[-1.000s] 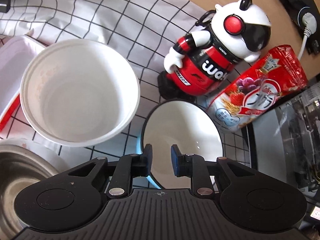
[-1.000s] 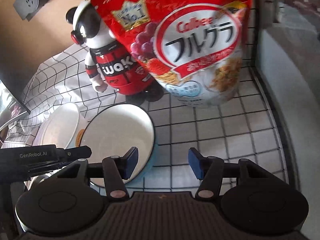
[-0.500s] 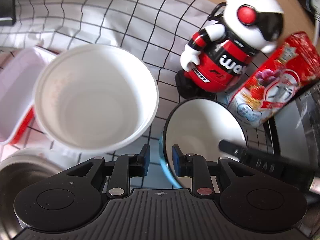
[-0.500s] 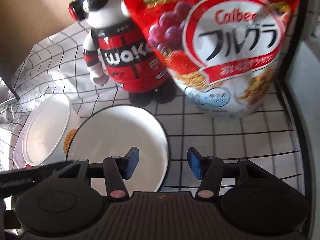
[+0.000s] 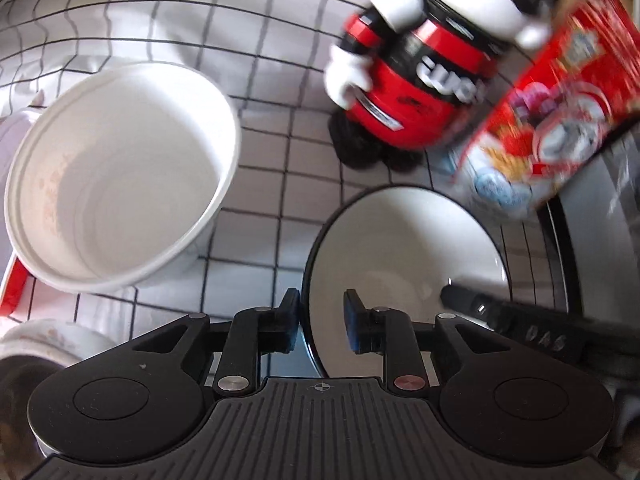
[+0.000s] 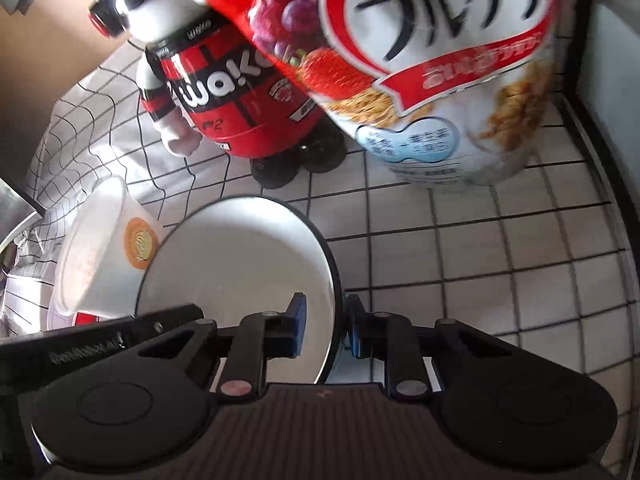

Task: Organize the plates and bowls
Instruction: 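Grasp the blue bowl rim with the right gripper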

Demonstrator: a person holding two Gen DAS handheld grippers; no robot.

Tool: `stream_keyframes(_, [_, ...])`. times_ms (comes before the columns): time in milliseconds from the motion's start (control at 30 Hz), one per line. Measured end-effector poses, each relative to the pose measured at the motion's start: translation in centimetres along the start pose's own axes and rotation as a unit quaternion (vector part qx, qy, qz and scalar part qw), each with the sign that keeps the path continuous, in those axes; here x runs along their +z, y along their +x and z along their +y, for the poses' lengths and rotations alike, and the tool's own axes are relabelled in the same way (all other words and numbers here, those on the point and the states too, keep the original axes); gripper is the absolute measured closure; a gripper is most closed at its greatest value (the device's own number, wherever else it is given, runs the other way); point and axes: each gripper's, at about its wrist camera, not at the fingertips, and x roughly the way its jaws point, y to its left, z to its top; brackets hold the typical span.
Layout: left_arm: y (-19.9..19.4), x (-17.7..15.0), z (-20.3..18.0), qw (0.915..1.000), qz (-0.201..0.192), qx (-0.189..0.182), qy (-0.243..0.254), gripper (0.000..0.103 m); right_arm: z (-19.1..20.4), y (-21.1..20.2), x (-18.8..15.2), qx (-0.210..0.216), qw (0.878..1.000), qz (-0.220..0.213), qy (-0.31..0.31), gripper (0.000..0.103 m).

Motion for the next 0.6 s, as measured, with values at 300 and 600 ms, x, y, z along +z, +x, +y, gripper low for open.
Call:
stream_keyframes(300, [0.4,-0.7,-2.1,0.9993,0.028,-0.018,0.018,0.079,-1.7,-1.8,-1.2,-0.022,1.0,-0.008,-0.004,0.082])
stream_keyframes(600, [1.8,-0.4,-2.7,0.9979,0.047,0.003,0.045,0.082,-2.0,-0.9,-1.4,-0.009,1.0,0.001,0.005,0.082])
